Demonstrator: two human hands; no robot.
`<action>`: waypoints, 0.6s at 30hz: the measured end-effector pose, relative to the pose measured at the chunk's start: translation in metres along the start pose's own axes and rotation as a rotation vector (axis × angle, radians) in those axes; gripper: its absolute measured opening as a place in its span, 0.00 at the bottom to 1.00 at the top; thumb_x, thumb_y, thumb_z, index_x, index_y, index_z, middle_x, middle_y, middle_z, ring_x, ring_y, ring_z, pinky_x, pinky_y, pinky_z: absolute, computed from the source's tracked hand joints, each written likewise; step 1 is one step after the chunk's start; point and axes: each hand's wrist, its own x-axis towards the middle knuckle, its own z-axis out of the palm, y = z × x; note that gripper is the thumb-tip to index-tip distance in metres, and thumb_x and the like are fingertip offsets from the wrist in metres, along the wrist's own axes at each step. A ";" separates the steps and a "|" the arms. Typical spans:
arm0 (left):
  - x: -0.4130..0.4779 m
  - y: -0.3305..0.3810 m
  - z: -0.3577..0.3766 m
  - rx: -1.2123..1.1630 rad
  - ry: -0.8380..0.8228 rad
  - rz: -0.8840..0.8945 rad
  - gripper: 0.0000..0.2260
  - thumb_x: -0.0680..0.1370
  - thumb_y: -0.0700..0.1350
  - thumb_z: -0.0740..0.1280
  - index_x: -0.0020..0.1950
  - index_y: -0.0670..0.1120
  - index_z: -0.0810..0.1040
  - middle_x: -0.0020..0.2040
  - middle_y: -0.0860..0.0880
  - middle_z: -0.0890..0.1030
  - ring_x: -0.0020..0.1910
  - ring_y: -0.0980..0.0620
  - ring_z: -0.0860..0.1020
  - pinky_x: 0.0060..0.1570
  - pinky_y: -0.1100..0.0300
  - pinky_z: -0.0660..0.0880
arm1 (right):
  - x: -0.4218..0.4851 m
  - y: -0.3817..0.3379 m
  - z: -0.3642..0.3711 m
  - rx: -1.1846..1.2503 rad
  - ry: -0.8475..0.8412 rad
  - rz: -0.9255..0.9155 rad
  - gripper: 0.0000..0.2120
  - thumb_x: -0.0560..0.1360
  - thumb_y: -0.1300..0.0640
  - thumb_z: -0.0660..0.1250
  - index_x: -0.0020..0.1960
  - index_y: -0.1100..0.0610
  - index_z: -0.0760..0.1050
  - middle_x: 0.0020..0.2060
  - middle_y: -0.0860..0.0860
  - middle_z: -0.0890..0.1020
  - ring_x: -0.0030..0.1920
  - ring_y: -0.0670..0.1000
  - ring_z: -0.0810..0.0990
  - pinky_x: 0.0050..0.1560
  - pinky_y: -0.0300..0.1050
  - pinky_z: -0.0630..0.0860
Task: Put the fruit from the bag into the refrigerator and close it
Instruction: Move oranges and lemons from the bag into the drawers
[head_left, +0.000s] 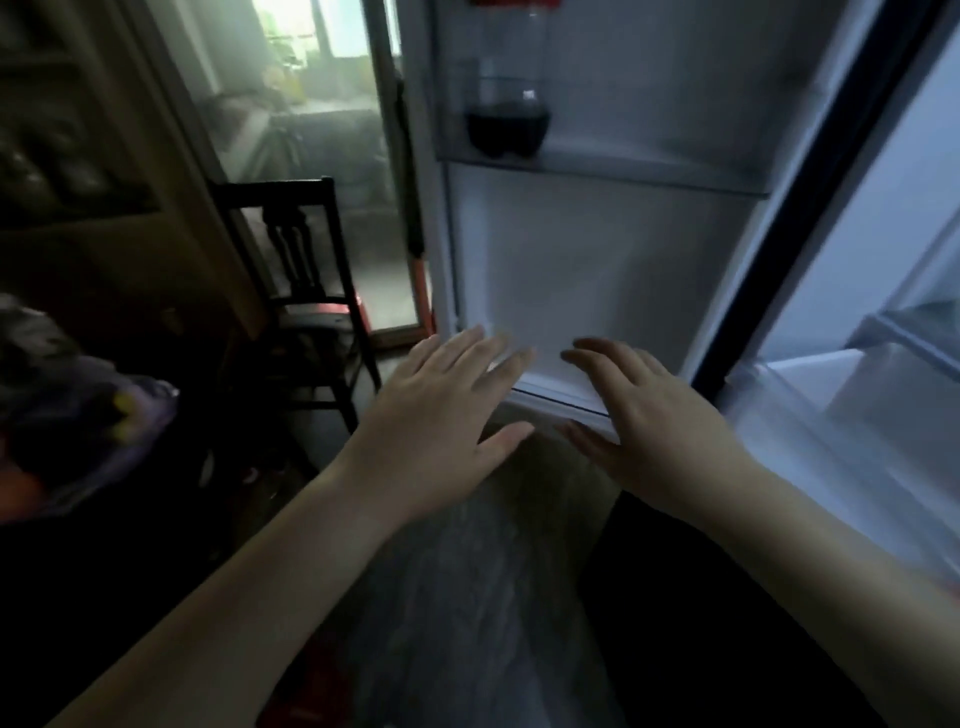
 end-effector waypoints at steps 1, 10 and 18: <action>-0.009 -0.017 0.000 0.000 -0.002 -0.034 0.28 0.78 0.62 0.51 0.75 0.52 0.59 0.74 0.49 0.64 0.74 0.49 0.60 0.71 0.49 0.56 | 0.014 -0.016 0.006 0.013 -0.005 -0.027 0.30 0.74 0.39 0.60 0.71 0.53 0.63 0.69 0.51 0.67 0.66 0.54 0.70 0.61 0.50 0.72; -0.107 -0.187 -0.009 0.049 0.027 -0.340 0.27 0.76 0.60 0.53 0.70 0.49 0.69 0.70 0.47 0.71 0.70 0.47 0.68 0.66 0.46 0.65 | 0.143 -0.178 0.071 0.088 -0.057 -0.315 0.31 0.76 0.40 0.59 0.74 0.49 0.56 0.73 0.47 0.61 0.71 0.48 0.61 0.61 0.37 0.55; -0.218 -0.299 -0.003 0.123 -0.023 -0.631 0.26 0.76 0.59 0.53 0.68 0.47 0.71 0.67 0.46 0.73 0.68 0.45 0.69 0.65 0.46 0.66 | 0.230 -0.315 0.149 0.198 -0.108 -0.587 0.28 0.74 0.45 0.64 0.70 0.54 0.66 0.68 0.51 0.69 0.67 0.52 0.69 0.62 0.46 0.70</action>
